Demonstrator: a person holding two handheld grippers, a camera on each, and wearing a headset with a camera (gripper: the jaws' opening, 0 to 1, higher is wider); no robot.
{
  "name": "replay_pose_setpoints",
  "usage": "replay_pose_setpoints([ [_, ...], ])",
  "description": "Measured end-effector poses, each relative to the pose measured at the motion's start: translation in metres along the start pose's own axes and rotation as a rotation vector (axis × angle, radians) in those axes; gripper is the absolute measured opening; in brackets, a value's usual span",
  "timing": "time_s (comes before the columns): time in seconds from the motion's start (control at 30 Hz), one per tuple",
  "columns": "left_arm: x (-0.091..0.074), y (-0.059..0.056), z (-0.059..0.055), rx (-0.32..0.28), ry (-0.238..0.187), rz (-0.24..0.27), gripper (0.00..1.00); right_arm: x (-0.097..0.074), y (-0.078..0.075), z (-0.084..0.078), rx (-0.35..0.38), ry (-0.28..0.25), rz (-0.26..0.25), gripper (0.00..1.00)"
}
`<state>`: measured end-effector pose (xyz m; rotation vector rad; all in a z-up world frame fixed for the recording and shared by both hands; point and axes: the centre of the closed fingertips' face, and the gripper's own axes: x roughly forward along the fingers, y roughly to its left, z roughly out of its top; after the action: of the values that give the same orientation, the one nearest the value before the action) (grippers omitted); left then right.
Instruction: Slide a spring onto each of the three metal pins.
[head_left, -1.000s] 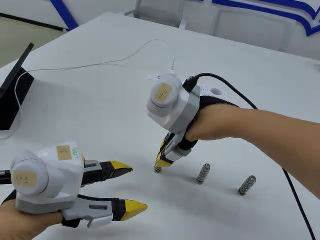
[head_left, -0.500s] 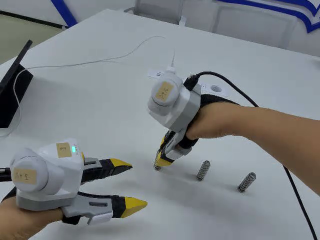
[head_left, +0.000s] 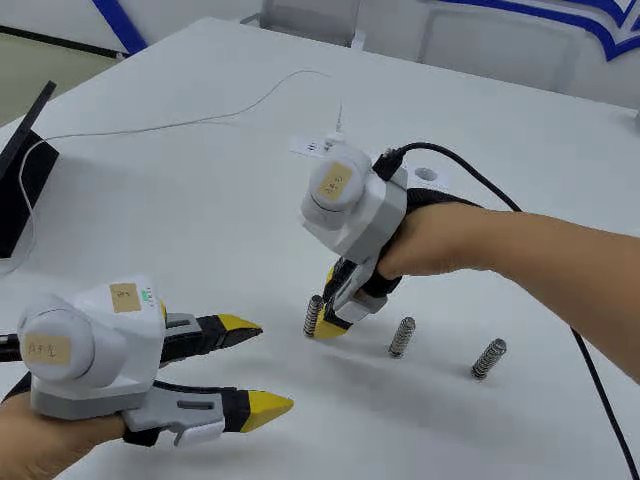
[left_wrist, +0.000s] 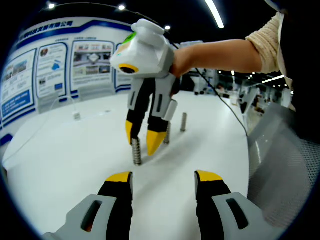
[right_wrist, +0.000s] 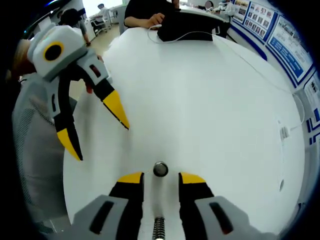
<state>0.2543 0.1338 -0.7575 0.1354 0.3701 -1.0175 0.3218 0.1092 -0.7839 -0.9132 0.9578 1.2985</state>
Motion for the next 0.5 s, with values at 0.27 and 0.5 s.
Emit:
replay_pose_setpoints([
  [0.27,0.0,0.0,0.0,0.001,0.002,0.0,0.5,-0.004,-0.003,-0.008,0.021,-0.007,-0.007,0.33],
  [0.5,0.001,0.001,0.001,-0.003,0.001,0.002,0.5,-0.006,-0.002,-0.016,0.041,-0.01,-0.01,0.37],
])
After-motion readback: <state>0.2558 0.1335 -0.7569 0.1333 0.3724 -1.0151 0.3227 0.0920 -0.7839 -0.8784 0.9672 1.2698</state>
